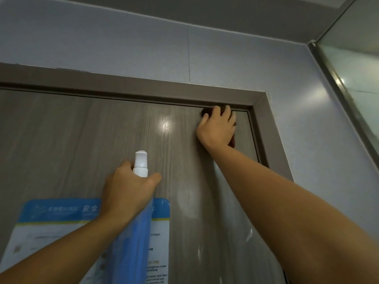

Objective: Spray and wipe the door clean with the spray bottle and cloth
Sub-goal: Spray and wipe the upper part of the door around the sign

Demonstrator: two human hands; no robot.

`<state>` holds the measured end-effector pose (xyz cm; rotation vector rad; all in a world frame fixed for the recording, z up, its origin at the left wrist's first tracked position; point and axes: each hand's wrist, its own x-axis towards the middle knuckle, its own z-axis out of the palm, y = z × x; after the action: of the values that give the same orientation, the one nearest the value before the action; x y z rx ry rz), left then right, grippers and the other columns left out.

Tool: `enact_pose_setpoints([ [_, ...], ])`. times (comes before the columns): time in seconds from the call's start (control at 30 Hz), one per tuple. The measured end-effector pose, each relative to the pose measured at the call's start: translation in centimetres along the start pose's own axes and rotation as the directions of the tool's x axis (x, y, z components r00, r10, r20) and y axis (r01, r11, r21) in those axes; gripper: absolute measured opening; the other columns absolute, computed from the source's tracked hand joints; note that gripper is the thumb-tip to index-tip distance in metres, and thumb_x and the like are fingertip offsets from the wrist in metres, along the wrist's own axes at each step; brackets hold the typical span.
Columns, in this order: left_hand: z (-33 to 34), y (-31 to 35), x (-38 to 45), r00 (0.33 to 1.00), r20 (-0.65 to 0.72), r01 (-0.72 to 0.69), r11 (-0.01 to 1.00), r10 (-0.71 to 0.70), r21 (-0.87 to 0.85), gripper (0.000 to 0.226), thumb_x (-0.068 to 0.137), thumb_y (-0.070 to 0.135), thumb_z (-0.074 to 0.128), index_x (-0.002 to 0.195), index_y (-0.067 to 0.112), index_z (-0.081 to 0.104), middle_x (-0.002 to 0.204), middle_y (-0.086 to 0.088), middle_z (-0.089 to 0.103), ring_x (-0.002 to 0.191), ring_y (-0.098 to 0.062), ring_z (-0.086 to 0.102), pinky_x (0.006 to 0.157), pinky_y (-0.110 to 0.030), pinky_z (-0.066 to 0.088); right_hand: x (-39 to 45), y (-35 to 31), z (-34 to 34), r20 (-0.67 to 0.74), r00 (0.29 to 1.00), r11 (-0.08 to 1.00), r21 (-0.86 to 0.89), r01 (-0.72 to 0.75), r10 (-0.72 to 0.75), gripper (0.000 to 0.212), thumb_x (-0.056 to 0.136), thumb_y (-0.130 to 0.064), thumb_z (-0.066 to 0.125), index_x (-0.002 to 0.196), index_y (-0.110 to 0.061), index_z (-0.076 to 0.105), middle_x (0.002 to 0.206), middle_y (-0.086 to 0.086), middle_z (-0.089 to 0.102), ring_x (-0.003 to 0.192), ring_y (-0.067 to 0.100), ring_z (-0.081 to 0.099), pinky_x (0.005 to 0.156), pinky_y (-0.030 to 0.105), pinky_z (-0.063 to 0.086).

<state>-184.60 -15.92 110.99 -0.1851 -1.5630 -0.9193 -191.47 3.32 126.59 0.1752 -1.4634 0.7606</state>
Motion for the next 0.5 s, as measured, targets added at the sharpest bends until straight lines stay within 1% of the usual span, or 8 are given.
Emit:
enact_pose_setpoints([
  [0.07, -0.1, 0.1, 0.0, 1.0, 0.0, 0.011, 1.0, -0.011, -0.008, 0.028, 0.077, 0.032, 0.079, 0.08, 0.016, 0.056, 0.069, -0.002, 0.062, 0.059, -0.018, 0.059, 0.05, -0.026, 0.038, -1.2, -0.7, 0.5, 0.062, 0.976, 0.978, 0.009, 0.21, -0.21, 0.042, 0.105, -0.038, 0.046, 0.141, -0.018, 0.051, 0.167, 0.013, 0.026, 0.156, 0.037, 0.015, 0.125, 0.055, 0.02],
  [0.17, -0.3, 0.3, 0.0, 1.0, -0.002, 0.026, 1.0, -0.026, 0.002, 0.031, 0.07, 0.04, 0.074, 0.077, 0.016, 0.056, 0.066, -0.001, 0.062, 0.057, -0.018, 0.059, 0.05, -0.027, 0.037, -4.0, -0.3, 0.6, 0.176, 0.814, 0.832, 0.084, 0.548, -0.554, 0.041, 0.1, -0.039, 0.051, 0.135, -0.019, 0.057, 0.161, 0.01, 0.037, 0.154, 0.032, 0.024, 0.123, 0.052, 0.027],
  [0.23, -0.2, 0.2, 0.0, 1.0, -0.001, 0.029, 1.0, -0.029, 0.004, 0.028, 0.074, 0.034, 0.077, 0.077, 0.017, 0.055, 0.066, -0.001, 0.061, 0.056, -0.017, 0.058, 0.049, -0.027, 0.036, -5.8, 0.8, 0.2, 0.235, 0.683, 0.72, 0.149, 0.678, -0.692, 0.042, 0.096, -0.041, 0.052, 0.133, -0.023, 0.058, 0.159, 0.006, 0.039, 0.153, 0.027, 0.027, 0.121, 0.047, 0.028],
  [0.3, -0.2, 0.1, 0.0, 1.0, 0.003, 0.029, 1.0, -0.029, -0.002, 0.027, 0.075, 0.031, 0.078, 0.078, 0.016, 0.055, 0.066, -0.001, 0.061, 0.056, -0.017, 0.058, 0.049, -0.026, 0.036, -6.1, 2.4, -0.5, 0.255, 0.625, 0.671, 0.172, 0.721, -0.737, 0.041, 0.095, -0.04, 0.054, 0.132, -0.023, 0.059, 0.158, 0.005, 0.04, 0.151, 0.025, 0.03, 0.118, 0.044, 0.031],
  [0.33, -0.2, 0.0, 0.0, 1.0, 0.004, 0.026, 1.0, -0.026, -0.005, 0.028, 0.076, 0.031, 0.078, 0.078, 0.016, 0.055, 0.066, -0.001, 0.061, 0.056, -0.016, 0.057, 0.049, -0.026, 0.036, -5.6, 3.2, -0.8, 0.245, 0.641, 0.682, 0.159, 0.714, -0.727, 0.041, 0.095, -0.039, 0.055, 0.131, -0.022, 0.059, 0.157, 0.006, 0.04, 0.15, 0.026, 0.031, 0.119, 0.045, 0.033],
  [0.4, -0.1, -0.1, 0.1, 1.0, 0.011, 0.016, 1.0, -0.016, -0.015, 0.028, 0.076, 0.03, 0.079, 0.078, 0.016, 0.055, 0.067, -0.001, 0.061, 0.056, -0.015, 0.057, 0.049, -0.025, 0.037, -4.2, 4.1, -1.3, 0.182, 0.783, 0.804, 0.098, 0.587, -0.594, 0.04, 0.097, -0.037, 0.056, 0.133, -0.019, 0.058, 0.156, 0.007, 0.04, 0.148, 0.027, 0.033, 0.12, 0.05, 0.034],
  [0.47, 0.0, -0.2, 0.2, 1.0, 0.017, 0.013, 1.0, -0.013, -0.024, 0.027, 0.077, 0.03, 0.079, 0.08, 0.015, 0.056, 0.069, -0.002, 0.062, 0.058, -0.016, 0.059, 0.05, -0.026, 0.038, -2.8, 3.3, -1.1, 0.071, 0.946, 0.949, 0.036, 0.314, -0.316, 0.041, 0.099, -0.037, 0.054, 0.135, -0.016, 0.056, 0.157, 0.009, 0.039, 0.149, 0.03, 0.031, 0.122, 0.053, 0.03],
  [0.5, 0.0, -0.2, 0.2, 1.0, 0.015, 0.016, 1.0, -0.015, -0.023, 0.027, 0.077, 0.03, 0.079, 0.08, 0.015, 0.056, 0.07, -0.002, 0.063, 0.059, -0.017, 0.06, 0.05, -0.026, 0.039, -2.3, 2.0, -0.7, 0.026, 0.985, 0.985, 0.01, 0.171, -0.171, 0.041, 0.101, -0.036, 0.052, 0.136, -0.015, 0.055, 0.159, 0.011, 0.037, 0.151, 0.033, 0.027, 0.123, 0.054, 0.027],
])
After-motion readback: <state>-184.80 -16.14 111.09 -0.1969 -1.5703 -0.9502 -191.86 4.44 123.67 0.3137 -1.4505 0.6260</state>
